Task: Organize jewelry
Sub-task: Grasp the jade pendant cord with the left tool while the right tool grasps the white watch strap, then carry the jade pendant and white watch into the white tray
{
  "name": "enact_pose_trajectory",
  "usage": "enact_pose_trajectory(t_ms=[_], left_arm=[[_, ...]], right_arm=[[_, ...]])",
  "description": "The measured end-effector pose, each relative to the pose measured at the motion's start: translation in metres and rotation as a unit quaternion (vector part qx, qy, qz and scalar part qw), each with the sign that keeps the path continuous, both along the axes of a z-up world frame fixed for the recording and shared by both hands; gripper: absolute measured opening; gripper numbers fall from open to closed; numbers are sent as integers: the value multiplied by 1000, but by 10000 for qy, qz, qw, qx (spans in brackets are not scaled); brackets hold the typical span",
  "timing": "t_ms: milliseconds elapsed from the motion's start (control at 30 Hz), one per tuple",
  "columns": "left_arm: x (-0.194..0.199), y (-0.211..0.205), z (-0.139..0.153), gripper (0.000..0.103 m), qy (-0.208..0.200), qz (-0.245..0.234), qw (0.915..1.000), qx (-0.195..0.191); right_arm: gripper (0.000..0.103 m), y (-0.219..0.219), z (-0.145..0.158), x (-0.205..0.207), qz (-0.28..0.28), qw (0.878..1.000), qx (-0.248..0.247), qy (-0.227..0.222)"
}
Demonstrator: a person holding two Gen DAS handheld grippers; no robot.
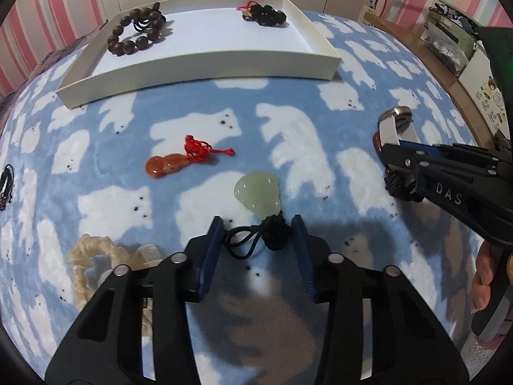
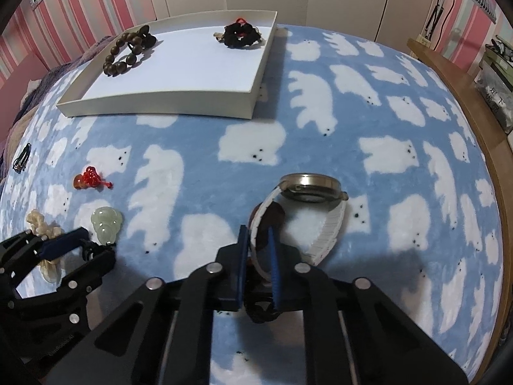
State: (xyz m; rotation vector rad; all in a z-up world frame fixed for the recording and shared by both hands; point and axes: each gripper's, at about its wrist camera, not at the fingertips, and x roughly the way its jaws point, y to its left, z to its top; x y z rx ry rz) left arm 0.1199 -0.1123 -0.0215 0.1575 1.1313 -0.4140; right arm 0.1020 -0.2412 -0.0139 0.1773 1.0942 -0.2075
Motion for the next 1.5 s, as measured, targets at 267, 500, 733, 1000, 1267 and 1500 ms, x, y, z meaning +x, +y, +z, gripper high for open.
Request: enact_pose_trajectory(t_ms=[267, 500, 733, 1000, 1267, 1500], left_arm=[[1, 2, 0, 24, -39, -11, 10000, -73], [0, 7, 1, 19, -88, -37, 9999, -97], [3, 11, 1, 30, -117, 68, 9999, -64], [7, 10, -1, 41, -184, 72, 9998, 38], [9, 7, 0, 22, -276, 33, 9995, 159], [6, 9, 3, 18, -319, -33, 9994, 131]], right_arm=[[5, 0, 0, -1, -39, 9999, 92, -61], [5, -2, 1, -2, -48, 9999, 142, -83], [5, -3, 0, -3, -71, 9997, 204, -107], [5, -4, 0, -4, -80, 9995, 266, -121], [4, -1, 0, -3, -62, 9999, 92, -86], [4, 0, 5, -2, -118, 9999, 7, -119]])
